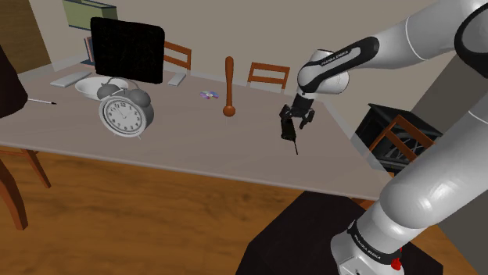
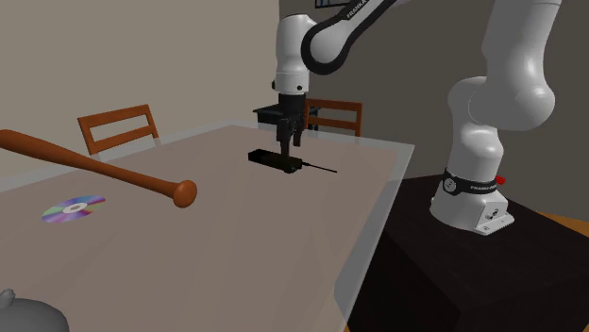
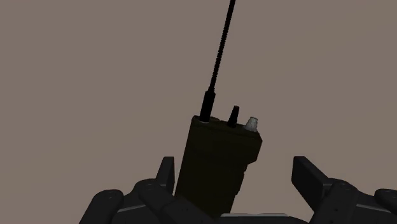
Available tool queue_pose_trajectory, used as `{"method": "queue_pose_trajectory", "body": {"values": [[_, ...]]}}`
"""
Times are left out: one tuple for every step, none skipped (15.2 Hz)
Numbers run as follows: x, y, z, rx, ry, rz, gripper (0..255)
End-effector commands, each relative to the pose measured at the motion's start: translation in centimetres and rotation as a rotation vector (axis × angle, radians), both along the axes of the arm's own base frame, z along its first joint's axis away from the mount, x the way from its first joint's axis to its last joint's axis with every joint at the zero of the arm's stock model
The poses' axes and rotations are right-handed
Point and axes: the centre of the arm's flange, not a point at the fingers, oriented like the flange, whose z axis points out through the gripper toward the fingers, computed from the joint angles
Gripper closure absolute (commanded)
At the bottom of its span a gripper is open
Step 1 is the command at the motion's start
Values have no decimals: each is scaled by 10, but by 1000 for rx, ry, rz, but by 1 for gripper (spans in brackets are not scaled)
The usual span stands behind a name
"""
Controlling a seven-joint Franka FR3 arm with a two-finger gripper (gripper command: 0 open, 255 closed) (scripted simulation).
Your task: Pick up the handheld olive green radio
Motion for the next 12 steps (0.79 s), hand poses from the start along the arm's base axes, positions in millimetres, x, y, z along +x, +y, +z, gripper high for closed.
{"method": "queue_pose_trajectory", "body": {"values": [[-1,-3,-12,0,-1,-9,0],[-1,-3,-17,0,-1,-9,0],[-1,-3,-22,0,-1,-9,0],[-1,-3,-27,0,-1,-9,0],[-1,-3,-33,0,-1,-9,0],[-1,-3,-41,0,-1,-9,0],[-1,-3,-41,0,-1,-9,0],[-1,-3,-41,0,-1,-9,0],[-1,-2,-42,0,-1,-9,255],[-1,-1,-42,0,-1,-9,255],[-1,-1,-42,0,-1,-9,255],[-1,-1,-41,0,-1,-9,255]]}}
